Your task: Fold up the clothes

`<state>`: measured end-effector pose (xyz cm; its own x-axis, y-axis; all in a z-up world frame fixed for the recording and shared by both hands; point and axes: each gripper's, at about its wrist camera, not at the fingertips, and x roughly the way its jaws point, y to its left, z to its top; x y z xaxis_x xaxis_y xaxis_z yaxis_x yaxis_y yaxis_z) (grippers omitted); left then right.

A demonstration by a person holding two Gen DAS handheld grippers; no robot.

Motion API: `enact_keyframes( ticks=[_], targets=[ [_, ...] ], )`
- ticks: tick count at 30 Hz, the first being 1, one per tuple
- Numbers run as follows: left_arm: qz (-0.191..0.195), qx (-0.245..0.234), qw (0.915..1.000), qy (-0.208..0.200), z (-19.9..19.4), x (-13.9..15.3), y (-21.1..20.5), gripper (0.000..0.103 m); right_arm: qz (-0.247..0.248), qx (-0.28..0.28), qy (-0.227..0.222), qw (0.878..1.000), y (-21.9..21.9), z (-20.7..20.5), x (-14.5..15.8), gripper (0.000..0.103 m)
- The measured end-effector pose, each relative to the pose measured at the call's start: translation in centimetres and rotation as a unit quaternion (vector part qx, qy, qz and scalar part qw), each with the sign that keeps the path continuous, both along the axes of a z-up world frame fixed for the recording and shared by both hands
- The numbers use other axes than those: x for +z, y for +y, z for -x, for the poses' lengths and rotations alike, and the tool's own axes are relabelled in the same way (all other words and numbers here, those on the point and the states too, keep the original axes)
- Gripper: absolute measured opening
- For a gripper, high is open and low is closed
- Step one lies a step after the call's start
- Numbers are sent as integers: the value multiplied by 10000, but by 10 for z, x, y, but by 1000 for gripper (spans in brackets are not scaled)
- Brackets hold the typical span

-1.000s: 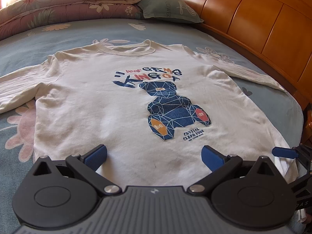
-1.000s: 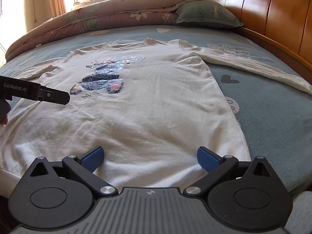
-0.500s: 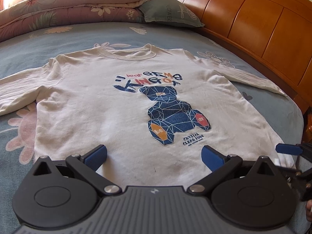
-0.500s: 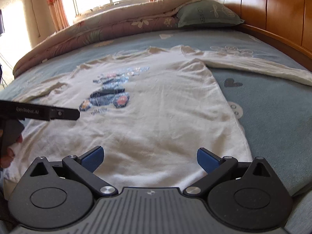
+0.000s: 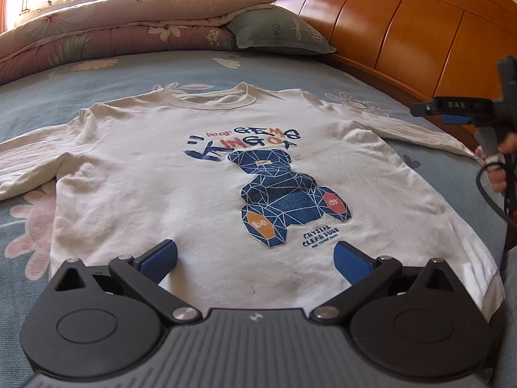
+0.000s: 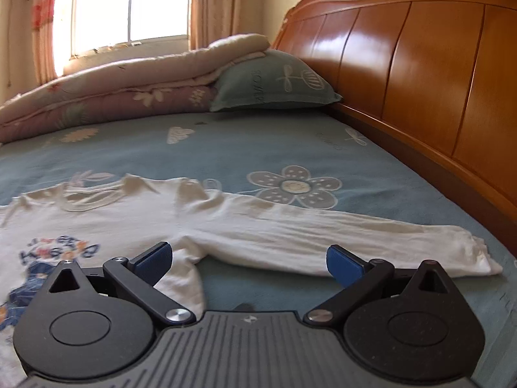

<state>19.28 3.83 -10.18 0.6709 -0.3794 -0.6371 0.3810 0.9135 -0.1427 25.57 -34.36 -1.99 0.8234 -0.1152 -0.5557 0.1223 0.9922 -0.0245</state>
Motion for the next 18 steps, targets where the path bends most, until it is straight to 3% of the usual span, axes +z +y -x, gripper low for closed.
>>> enact_keyframes(
  ticks=[4, 9, 12, 18],
  targets=[
    [-108, 57, 9999, -71, -1, -2, -4, 102, -85, -494, 390, 9980, -54, -44, -15, 103],
    [-437, 149, 9987, -224, -2, -6, -14, 102, -598, -633, 719, 9936, -101, -56, -36, 103],
    [-600, 204, 9977, -243, -5, -7, -20, 102, -863, -427, 1054, 9898, -108, -53, -50, 103],
    [-418, 364, 9984, 70, -15, 5, -18, 102, -469, -130, 1377, 9893, -97, -31, -52, 103]
  ],
)
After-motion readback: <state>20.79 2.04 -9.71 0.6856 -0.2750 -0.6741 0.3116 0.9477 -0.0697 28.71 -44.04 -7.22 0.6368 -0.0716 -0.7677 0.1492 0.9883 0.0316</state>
